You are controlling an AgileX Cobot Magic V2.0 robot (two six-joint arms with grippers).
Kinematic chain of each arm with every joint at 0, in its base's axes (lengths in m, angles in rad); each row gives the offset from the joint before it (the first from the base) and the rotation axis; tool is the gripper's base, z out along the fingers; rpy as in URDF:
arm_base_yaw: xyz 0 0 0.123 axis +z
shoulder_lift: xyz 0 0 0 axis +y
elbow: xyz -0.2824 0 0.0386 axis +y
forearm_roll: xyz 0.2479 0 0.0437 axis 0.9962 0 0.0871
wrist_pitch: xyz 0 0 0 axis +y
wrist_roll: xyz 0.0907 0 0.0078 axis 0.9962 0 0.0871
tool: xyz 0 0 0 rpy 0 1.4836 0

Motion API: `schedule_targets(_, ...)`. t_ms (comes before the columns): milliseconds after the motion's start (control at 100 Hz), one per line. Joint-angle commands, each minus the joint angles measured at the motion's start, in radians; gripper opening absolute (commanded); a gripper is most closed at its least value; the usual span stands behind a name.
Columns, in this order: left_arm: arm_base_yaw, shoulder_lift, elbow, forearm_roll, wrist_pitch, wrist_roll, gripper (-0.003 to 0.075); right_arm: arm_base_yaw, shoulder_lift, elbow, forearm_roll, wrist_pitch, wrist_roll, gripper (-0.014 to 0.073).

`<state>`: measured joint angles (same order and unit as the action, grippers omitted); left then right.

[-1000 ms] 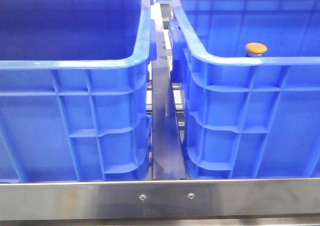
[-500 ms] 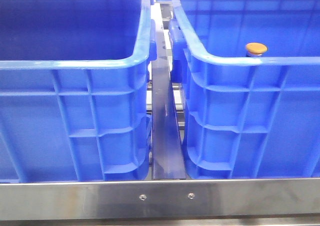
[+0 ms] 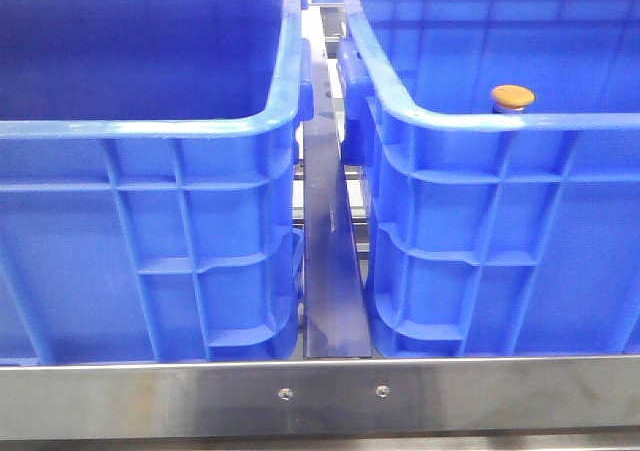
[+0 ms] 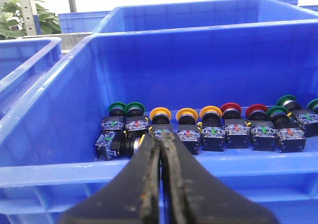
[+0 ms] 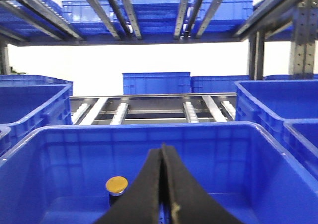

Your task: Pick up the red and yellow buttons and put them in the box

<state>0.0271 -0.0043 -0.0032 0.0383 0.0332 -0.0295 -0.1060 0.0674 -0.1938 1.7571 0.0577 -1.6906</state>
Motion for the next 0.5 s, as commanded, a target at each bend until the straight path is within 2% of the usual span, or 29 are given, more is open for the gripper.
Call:
schedule_targets(0,0.002,-0.033,0.049,-0.008,-0.083,-0.009,-0.0019,-0.005,0.013,-0.022,-0.259,0.030,0.278,-0.0069)
schedule_targets(20,0.002,-0.033,0.049,-0.008,-0.083,-0.009,-0.0019,-0.005,0.013,-0.022,-0.368,0.042,0.348,-0.0069)
schedule_targets(100,0.002,-0.033,0.049,-0.008,-0.083,-0.009,-0.0019,-0.005,0.013,-0.022,-0.841,0.088,0.836,-0.0069)
schedule_targets(140,0.002,-0.033,0.049,-0.008,-0.083,-0.009,-0.0019,-0.005,0.013,-0.022,-1.033,0.115,1.079,-0.0069)
schedule_targets(170,0.002,-0.033,0.049,-0.008,-0.083,-0.009,-0.0019,-0.005,0.013,-0.022,-1.209,0.134,1.227,-0.0069)
schedule_targets(210,0.002,-0.033,0.049,-0.008,-0.083,-0.009,-0.0019,-0.005,0.013,-0.021,-1.360,0.155,1.417,-0.0069)
schedule_targets(260,0.002,-0.033,0.049,-0.008,-0.083,-0.009,-0.0019,0.001,0.011,-0.009,-1.521,0.150,1.571,-0.0069)
schedule_targets(290,0.002,-0.033,0.049,-0.008,-0.083,-0.009,-0.0019,0.005,0.007,0.002,-1.596,0.131,1.626,-0.0069)
schedule_targets(340,0.002,-0.033,0.049,-0.008,-0.083,-0.009,-0.0019,0.016,-0.004,0.030,-1.645,0.065,1.669,-0.0069)
schedule_targets(490,0.002,-0.033,0.049,-0.008,-0.083,-0.009,-0.0019,0.047,-0.068,0.152,-1.660,-0.108,1.670,-0.0069)
